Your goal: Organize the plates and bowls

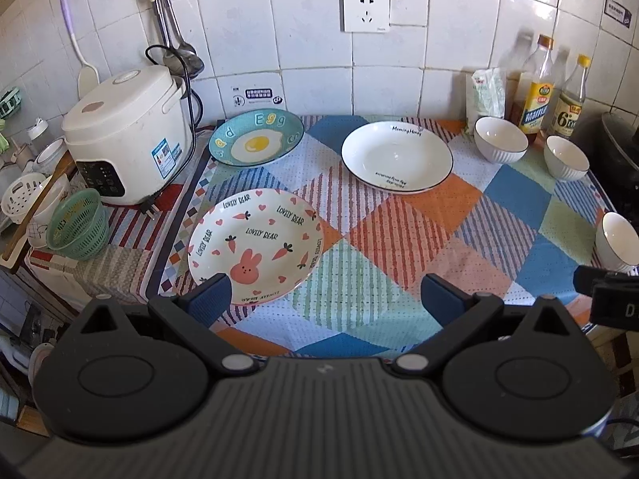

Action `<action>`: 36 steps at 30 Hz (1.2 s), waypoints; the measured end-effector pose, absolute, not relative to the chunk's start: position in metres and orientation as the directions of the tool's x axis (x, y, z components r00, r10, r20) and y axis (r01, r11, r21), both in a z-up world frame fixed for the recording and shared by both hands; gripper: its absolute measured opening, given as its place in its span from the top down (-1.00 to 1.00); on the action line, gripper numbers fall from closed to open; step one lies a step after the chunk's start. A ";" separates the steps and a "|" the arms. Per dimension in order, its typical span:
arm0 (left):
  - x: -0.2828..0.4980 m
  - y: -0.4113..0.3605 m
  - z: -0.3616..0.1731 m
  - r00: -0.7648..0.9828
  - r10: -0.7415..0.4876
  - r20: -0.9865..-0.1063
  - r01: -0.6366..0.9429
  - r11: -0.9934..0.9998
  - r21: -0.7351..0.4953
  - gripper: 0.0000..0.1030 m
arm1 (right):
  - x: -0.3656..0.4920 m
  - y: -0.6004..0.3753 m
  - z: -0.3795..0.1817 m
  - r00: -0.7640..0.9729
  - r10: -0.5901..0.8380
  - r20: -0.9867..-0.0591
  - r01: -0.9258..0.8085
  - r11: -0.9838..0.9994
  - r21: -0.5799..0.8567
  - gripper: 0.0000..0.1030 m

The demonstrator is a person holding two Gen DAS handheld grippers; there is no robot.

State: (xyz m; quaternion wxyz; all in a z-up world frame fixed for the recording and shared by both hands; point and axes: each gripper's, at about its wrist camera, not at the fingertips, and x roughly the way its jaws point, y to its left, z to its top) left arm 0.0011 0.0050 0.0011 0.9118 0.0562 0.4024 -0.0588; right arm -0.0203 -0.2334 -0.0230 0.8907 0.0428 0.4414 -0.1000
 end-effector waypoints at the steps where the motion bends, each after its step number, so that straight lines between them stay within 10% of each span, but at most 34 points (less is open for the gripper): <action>1: 0.000 0.005 0.001 0.672 -0.064 -0.738 0.156 0.986 0.057 -0.98 | -0.020 -0.234 -0.023 0.589 -0.141 -0.795 0.217 0.976 -0.012 -1.00; 36: -0.011 0.009 -0.003 0.715 -0.131 -0.686 0.184 0.983 0.004 -0.99 | -0.027 -0.227 -0.020 0.644 -0.113 -0.757 0.189 0.982 0.015 -1.00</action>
